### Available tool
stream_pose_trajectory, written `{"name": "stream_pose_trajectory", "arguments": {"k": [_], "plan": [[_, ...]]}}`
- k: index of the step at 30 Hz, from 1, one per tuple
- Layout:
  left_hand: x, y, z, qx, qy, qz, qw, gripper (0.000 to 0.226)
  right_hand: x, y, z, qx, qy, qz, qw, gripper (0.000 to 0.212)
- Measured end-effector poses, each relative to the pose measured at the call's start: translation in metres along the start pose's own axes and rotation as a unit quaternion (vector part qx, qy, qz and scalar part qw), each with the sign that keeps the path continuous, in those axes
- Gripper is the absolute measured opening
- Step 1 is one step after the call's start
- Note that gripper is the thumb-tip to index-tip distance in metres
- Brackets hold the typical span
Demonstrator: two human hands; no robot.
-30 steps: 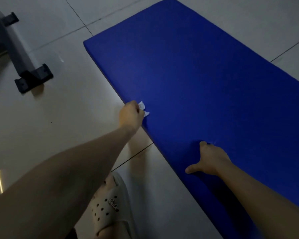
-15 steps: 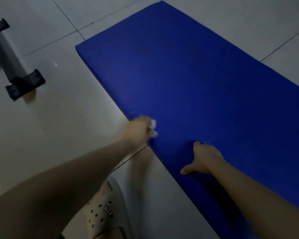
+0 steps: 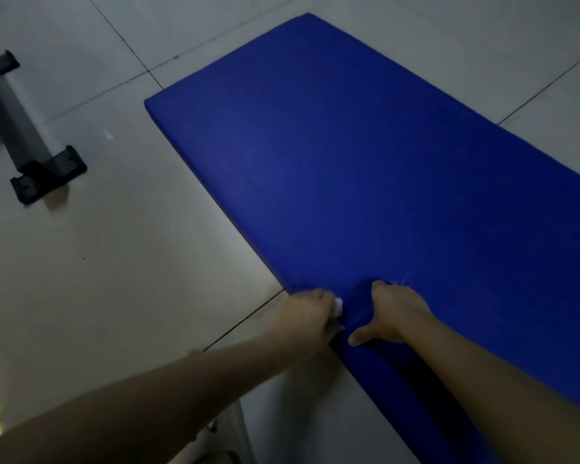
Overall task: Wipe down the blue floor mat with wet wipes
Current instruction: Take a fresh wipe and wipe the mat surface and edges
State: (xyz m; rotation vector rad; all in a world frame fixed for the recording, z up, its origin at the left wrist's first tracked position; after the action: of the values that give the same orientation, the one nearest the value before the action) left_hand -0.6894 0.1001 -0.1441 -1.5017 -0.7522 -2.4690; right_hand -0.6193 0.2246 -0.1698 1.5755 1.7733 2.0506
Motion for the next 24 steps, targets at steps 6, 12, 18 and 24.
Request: {"name": "stream_pose_trajectory", "arguments": {"k": [6,12,18,24], "plan": [[0.027,-0.026,-0.060,-0.021,-0.081,0.026,0.996,0.023,0.000,-0.003,-0.001,0.004,0.005,-0.003,1.000,0.095],[0.068,-0.027,-0.175,0.285,0.024,0.207,0.936,0.022,-0.001,-0.003,-0.001,0.004,0.006,-0.004,1.000,0.101],[0.002,0.011,-0.088,0.246,0.110,0.227,0.936,0.015,0.002,-0.001,-0.001,0.009,-0.001,0.012,1.000,0.092],[-0.037,0.018,0.024,-0.061,-0.023,0.121,0.990,0.017,0.002,-0.002,0.002,0.013,-0.012,0.028,0.999,0.093]]}}
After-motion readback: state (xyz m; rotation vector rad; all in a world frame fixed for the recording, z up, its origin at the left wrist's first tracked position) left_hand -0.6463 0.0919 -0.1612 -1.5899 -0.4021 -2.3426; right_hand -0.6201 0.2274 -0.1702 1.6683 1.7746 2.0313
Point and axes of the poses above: each hand's wrist, its own y-axis away from the middle knuckle, its own x-axis out of the back of the hand, z = x × y, the point moved 9 cm from there along -y, towards the middle knuckle, and after that the axes turned 7 degrees about -y, right-handed, at the moved point
